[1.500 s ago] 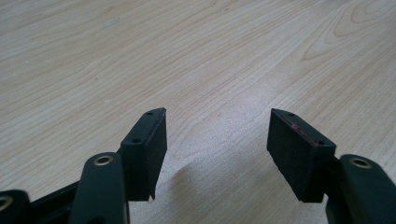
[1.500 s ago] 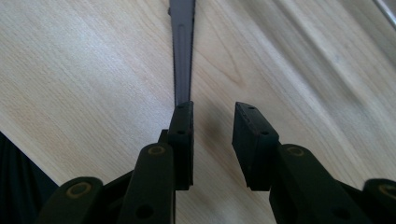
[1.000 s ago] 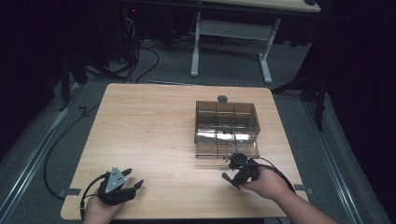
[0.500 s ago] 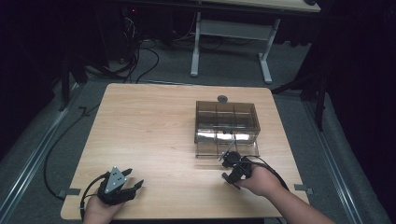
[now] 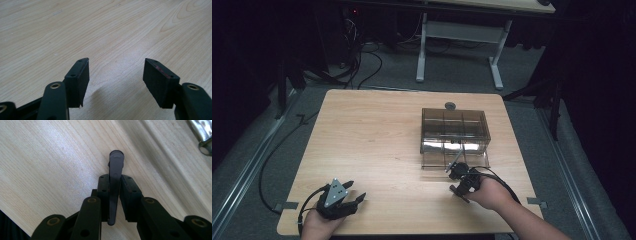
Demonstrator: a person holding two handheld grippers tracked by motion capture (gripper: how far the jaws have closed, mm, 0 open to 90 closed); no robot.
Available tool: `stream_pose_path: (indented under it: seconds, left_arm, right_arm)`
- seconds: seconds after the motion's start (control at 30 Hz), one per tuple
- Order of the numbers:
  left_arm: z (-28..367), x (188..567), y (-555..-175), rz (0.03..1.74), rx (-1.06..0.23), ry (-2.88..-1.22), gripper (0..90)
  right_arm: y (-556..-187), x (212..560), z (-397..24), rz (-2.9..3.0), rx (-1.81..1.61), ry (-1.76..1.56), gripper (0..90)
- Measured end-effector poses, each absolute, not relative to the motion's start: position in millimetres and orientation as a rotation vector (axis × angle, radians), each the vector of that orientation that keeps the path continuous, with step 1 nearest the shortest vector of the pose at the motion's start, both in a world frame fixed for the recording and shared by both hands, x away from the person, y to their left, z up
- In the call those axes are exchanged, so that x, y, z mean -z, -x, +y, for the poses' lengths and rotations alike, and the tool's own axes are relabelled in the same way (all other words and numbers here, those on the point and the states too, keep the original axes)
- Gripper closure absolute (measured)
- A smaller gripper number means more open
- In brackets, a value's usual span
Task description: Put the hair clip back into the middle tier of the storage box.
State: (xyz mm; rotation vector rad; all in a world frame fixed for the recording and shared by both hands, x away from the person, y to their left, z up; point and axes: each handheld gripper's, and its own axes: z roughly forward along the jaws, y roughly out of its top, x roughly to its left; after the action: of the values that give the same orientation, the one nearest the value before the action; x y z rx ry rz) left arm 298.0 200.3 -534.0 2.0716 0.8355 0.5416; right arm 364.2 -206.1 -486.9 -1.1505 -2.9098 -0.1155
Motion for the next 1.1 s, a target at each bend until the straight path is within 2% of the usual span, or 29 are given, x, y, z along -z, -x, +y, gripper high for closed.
stream_pose_path:
  seconds: [0.17, 0.5, 1.1]
  left_arm:
    - [200, 534, -298, 0.835, -0.541, -2.072, 38.3]
    - [200, 534, -298, 0.835, -0.541, -2.07, 38.3]
    - [200, 534, -298, 0.832, -0.539, -2.071, 38.3]
  right_arm:
    - [-365, 487, -206, -2.904, 0.113, 1.16, 82.0]
    - [-365, 478, -210, -2.9, 0.13, 1.171, 82.1]
    - [-377, 439, -220, -2.926, 0.17, 1.197, 82.1]
